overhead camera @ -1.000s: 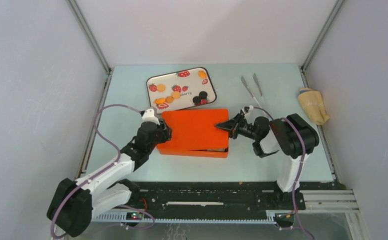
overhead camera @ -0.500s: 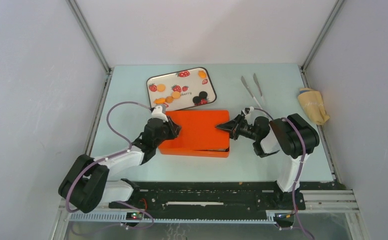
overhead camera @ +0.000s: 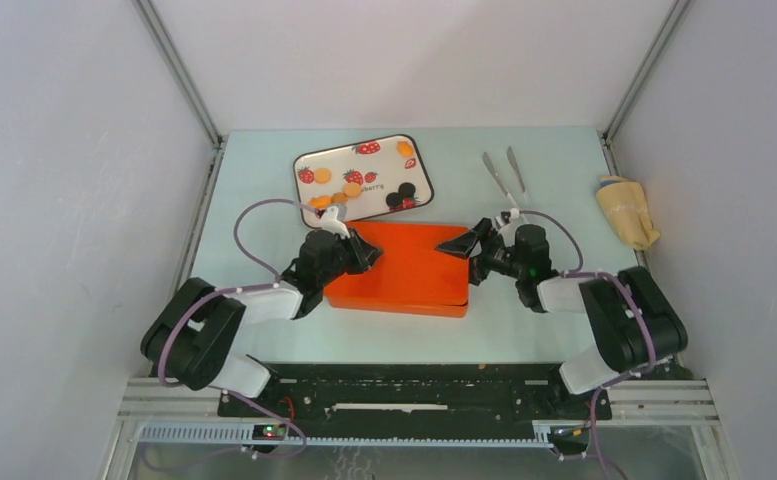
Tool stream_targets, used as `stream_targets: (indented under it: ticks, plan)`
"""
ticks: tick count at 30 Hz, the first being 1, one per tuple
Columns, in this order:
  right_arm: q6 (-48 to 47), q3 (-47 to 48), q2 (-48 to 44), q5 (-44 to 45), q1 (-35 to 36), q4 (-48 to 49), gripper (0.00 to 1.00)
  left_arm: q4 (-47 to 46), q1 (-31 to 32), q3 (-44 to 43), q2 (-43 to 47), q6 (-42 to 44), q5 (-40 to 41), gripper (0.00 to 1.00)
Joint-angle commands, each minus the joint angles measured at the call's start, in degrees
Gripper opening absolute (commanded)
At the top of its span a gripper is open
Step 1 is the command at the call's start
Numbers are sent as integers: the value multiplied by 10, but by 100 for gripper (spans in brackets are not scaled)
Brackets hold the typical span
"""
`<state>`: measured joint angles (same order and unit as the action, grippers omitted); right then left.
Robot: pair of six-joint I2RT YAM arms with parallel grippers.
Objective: Pack the cookies
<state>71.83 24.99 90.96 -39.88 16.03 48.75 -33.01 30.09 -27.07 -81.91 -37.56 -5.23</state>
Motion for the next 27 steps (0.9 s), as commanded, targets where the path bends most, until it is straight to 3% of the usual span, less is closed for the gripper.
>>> stream_targets:
  ticks: [1, 6, 13, 22, 27]
  plan:
    - [-106, 28, -106, 52, -6, -170, 90, 82, 9, 9, -45, -1, -34, 17]
    - [-162, 56, -203, 114, -12, -348, 93, 73, 10, 2, -64, -4, -45, 17]
    - [-225, 129, -293, 228, -22, -585, 83, 55, 11, -8, -98, -13, -70, 15]
    - [-235, 138, -363, 350, -27, -711, 76, 51, 18, -27, -117, -14, -85, 15]
    - [-250, 138, -338, 365, -28, -722, 66, 49, 20, -31, -99, -25, -94, 13]
